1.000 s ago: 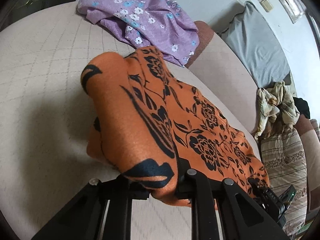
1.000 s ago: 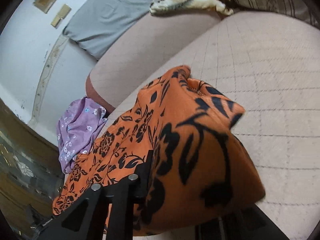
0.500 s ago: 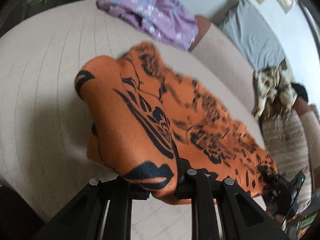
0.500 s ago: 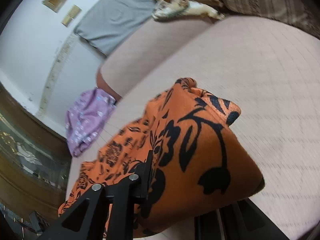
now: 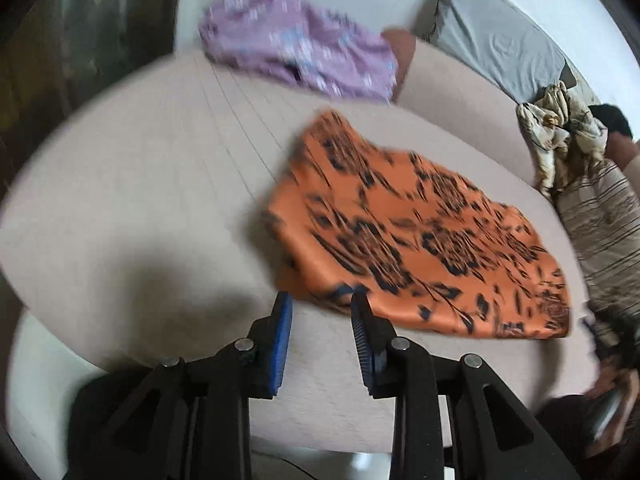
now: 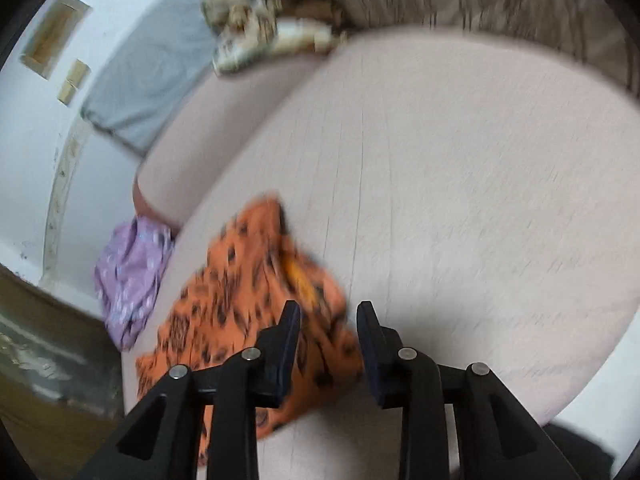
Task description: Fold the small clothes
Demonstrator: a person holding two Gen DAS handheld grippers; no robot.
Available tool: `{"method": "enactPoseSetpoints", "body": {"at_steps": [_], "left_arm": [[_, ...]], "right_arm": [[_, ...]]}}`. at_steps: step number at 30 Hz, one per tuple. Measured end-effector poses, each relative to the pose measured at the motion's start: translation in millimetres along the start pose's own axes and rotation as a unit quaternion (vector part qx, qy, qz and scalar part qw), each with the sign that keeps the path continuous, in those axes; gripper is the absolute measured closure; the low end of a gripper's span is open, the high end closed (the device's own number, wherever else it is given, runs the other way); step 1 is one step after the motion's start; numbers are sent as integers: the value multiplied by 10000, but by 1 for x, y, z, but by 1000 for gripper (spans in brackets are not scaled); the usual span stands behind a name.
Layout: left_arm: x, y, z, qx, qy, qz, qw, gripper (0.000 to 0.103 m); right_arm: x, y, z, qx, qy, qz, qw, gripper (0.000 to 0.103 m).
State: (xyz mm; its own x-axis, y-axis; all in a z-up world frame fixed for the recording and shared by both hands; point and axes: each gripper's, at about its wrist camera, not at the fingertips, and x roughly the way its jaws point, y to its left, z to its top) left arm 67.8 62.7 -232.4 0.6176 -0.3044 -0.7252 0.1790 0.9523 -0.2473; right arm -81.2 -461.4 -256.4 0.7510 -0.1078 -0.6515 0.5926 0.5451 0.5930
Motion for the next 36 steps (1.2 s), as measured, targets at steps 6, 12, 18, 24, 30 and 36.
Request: {"method": "enactPoseSetpoints", "body": {"at_steps": [6, 12, 18, 24, 30, 36], "left_arm": [[-14, -31, 30, 556, -617, 332, 9960, 40], [42, -58, 46, 634, -219, 608, 9959, 36], [109, -49, 25, 404, 609, 996, 9923, 32], [84, -60, 31, 449, 437, 910, 9939, 32], [75, -59, 21, 469, 223, 1144, 9921, 27], [97, -20, 11, -337, 766, 905, 9924, 11]], "right_arm": [[11, 52, 4, -922, -45, 504, 9945, 70], [81, 89, 5, -1429, 553, 552, 9866, 70], [129, 64, 14, -874, 1088, 307, 9897, 72], [100, 85, 9, -1299, 861, 650, 9856, 70], [80, 124, -35, -2200, 1236, 1430, 9570, 70], [120, 142, -93, -2808, 2103, 933, 9318, 69]]}}
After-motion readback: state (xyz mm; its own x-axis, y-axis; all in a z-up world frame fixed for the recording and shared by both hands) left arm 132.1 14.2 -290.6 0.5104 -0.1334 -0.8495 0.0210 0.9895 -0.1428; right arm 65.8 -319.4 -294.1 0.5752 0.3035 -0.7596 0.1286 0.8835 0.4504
